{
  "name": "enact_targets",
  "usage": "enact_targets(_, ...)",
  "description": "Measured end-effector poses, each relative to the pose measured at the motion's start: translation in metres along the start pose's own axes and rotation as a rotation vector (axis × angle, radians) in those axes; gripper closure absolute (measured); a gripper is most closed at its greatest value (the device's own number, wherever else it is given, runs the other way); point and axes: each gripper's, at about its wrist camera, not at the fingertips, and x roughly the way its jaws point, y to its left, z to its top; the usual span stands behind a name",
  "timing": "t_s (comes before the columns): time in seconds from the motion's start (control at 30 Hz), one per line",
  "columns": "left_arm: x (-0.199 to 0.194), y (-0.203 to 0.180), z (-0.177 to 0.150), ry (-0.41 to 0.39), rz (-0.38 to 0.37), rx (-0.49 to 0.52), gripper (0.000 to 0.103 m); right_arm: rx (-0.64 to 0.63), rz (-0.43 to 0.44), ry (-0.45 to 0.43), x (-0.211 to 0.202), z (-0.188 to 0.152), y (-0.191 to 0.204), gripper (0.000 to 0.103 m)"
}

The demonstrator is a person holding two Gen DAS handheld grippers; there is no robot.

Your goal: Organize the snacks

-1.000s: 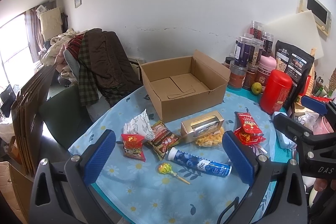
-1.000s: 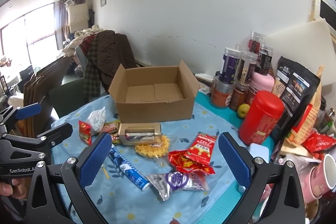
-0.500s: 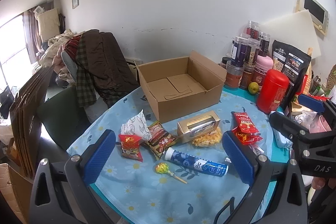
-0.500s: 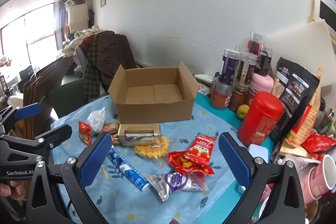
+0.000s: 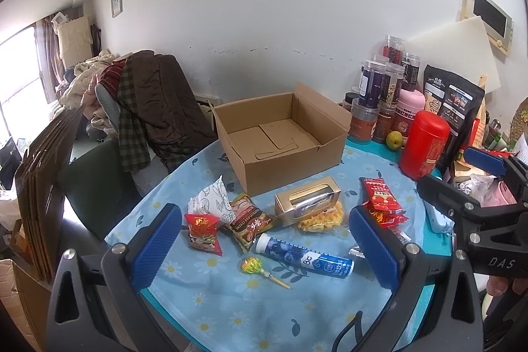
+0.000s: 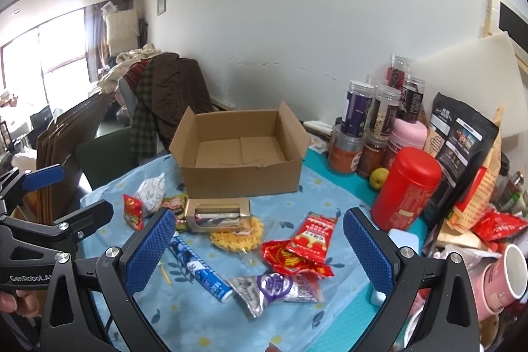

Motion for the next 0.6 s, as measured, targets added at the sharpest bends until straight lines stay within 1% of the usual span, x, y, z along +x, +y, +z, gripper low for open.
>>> enact_targets(0.4, -0.0005, 0.0025, 0.0010, 0.008, 0.003, -0.003, 0.000, -0.004, 0.005, 0.003, 0.0009, -0.0004, 0.0034, 0.000)
enact_targets(0.6, 0.0014, 0.0061, 0.0022, 0.009, -0.009, -0.008, 0.000, 0.000, 0.000, -0.003, 0.0003, 0.0001, 0.0042, 0.000)
